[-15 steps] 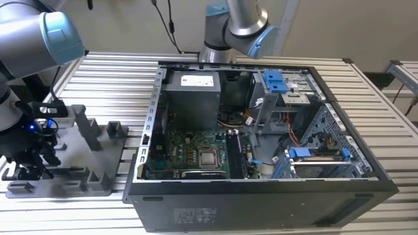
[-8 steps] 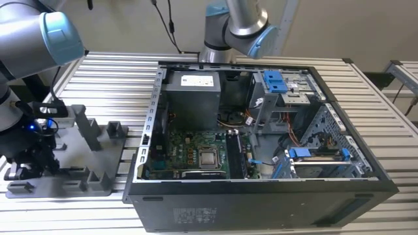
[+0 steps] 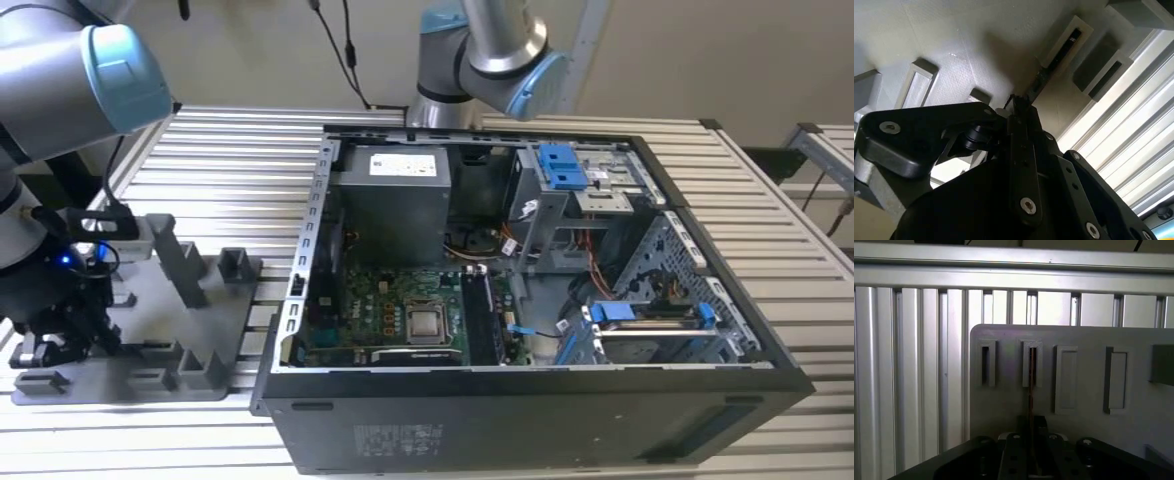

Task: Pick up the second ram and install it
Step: 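Pick up the second ram and move it above second insertion slot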

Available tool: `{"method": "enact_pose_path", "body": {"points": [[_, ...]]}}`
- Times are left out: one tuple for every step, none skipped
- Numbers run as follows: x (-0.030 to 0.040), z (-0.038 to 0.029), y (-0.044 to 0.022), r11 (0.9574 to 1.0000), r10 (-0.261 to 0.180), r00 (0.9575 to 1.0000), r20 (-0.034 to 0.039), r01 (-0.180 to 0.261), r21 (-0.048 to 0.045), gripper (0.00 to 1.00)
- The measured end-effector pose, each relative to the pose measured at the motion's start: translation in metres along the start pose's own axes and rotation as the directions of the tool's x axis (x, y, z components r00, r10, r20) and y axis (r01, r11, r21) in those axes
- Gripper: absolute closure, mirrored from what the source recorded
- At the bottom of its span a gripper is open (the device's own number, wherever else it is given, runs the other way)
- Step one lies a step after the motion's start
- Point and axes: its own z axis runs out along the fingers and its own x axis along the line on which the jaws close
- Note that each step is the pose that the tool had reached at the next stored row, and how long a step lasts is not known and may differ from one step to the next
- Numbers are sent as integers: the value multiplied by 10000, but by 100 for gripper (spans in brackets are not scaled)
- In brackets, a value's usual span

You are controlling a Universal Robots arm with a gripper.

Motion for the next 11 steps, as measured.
{"method": "enact_pose_path", "body": {"points": [[0, 0, 0, 10000, 0, 10000, 0, 0, 0, 80], [0, 0, 0, 10000, 0, 10000, 0, 0, 0, 80], [0, 1, 0, 10000, -1, 10000, 0, 1, 0, 80], [0, 1, 0, 10000, 0, 10000, 0, 0, 0, 80], [0, 1, 0, 10000, -1, 10000, -1, 1, 0, 82], [0, 1, 0, 10000, 0, 10000, 0, 0, 0, 86], [0, 2, 0, 10000, 0, 10000, 0, 0, 0, 86], [0, 2, 0, 10000, 0, 10000, 0, 0, 0, 86], [0, 2, 0, 10000, 0, 10000, 0, 0, 0, 86], [0, 2, 0, 10000, 0, 10000, 0, 0, 0, 86], [0, 2, 0, 10000, 0, 10000, -1, 0, 0, 86]]}}
